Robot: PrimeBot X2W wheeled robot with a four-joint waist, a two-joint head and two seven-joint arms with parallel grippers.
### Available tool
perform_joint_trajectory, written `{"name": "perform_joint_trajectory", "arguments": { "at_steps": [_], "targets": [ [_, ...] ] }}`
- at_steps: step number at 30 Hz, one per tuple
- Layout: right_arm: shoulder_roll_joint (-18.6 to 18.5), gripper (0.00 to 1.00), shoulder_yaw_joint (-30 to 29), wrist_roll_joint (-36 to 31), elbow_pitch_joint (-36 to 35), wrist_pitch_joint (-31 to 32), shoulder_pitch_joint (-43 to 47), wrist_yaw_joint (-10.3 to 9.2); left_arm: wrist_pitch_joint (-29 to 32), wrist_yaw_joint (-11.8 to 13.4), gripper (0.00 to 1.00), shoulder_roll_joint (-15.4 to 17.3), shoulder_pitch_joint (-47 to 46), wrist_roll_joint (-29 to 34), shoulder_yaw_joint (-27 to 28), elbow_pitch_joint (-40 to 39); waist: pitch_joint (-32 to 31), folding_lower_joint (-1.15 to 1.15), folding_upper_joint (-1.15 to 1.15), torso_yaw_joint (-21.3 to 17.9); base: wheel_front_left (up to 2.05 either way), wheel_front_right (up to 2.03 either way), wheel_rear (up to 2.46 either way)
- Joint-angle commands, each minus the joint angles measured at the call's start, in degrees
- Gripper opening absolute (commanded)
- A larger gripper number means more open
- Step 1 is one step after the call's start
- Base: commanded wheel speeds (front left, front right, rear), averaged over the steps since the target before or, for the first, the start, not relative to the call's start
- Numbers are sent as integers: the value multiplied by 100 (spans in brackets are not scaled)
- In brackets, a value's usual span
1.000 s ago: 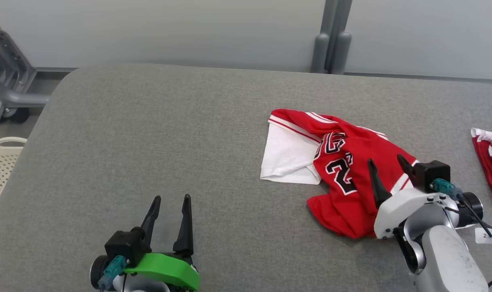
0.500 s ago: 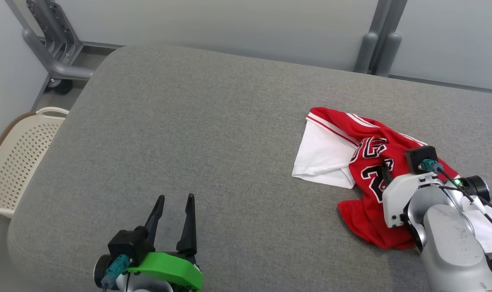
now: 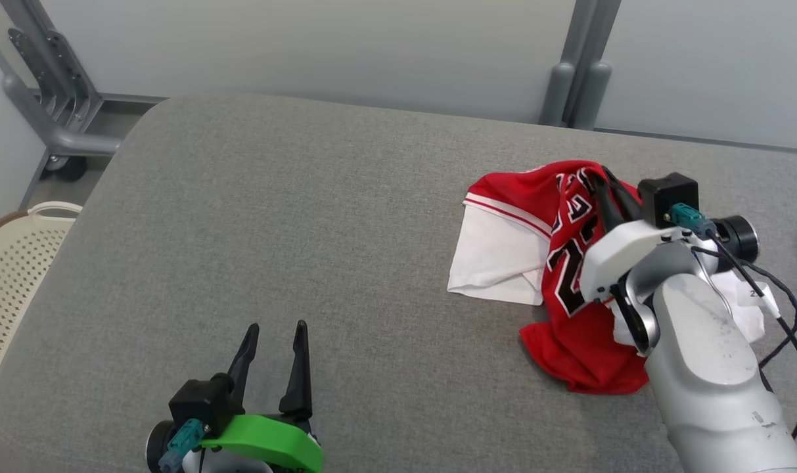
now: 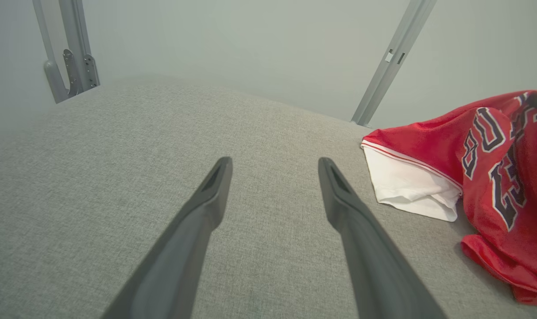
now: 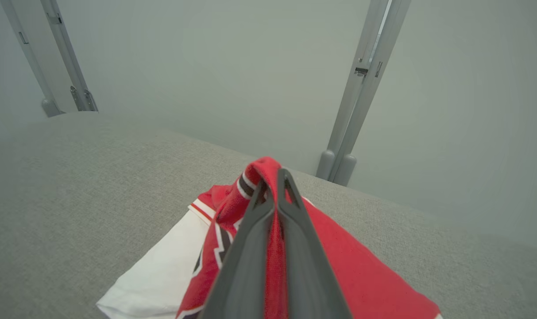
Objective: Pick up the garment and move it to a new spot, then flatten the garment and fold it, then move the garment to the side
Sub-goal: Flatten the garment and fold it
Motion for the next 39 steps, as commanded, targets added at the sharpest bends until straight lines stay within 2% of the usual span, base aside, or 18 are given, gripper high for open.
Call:
{"name": "perform_joint_trajectory", "arguments": {
  "at_steps": [1, 5, 13, 18, 21, 24, 27, 28, 30, 34, 39],
  "targets": [
    [8, 0, 192, 199, -235, -53, -125, 0, 0, -17, 100, -5, 48, 47, 30, 10, -119, 0, 24, -158, 0, 0, 0],
    [25, 0, 654, 621, -916, 21, -237, 0, 0, -18, 100, -4, 86, 54, 31, 37, -243, 0, 24, -280, 0, 0, 0],
    [28, 0, 1159, 1232, -2133, 442, -499, 0, 0, -32, 100, -6, 109, 21, -13, 82, -402, 0, 24, -333, 0, 0, 0],
    [29, 0, 1409, 1567, -2561, 682, -704, 0, 0, -48, 100, -21, 63, -2, -55, 96, -472, 0, 24, -252, 0, 0, 0],
    [27, 0, 1485, 1718, -2544, 774, -677, 0, 0, -51, 100, -26, 35, -5, -69, 94, -478, 0, 24, -202, 0, 0, 0],
    [24, 0, 1458, 1744, -2377, 827, -586, 0, 0, -51, 100, -27, 19, -2, -73, 81, -460, 0, 24, -172, 0, 0, 0],
    [23, 0, 1344, 1725, -1911, 905, -440, 0, 0, -56, 100, -25, -5, 2, -66, 70, -408, 0, 24, -134, 0, 0, 0],
    [22, 0, 879, 1451, -946, 840, -347, 0, -1, -62, 100, -28, -52, 17, -76, 55, -297, 0, 24, -83, 0, 0, 0],
    [21, 0, 527, 1228, -433, 743, -357, 0, -1, -58, 100, -31, -96, 20, -82, 44, -208, 0, 24, -57, 0, 0, 0],
    [-6, 0, -342, 587, 406, 470, -504, 0, -1, -74, 100, -41, -157, 35, -91, 30, -30, 0, 24, -28, 0, 0, 0],
    [-195, 0, -1353, -33, 1026, 149, -600, 0, -1, -92, 100, -55, -210, 35, -112, 34, 100, 0, 24, -49, 0, 0, 0]
  ]
}}
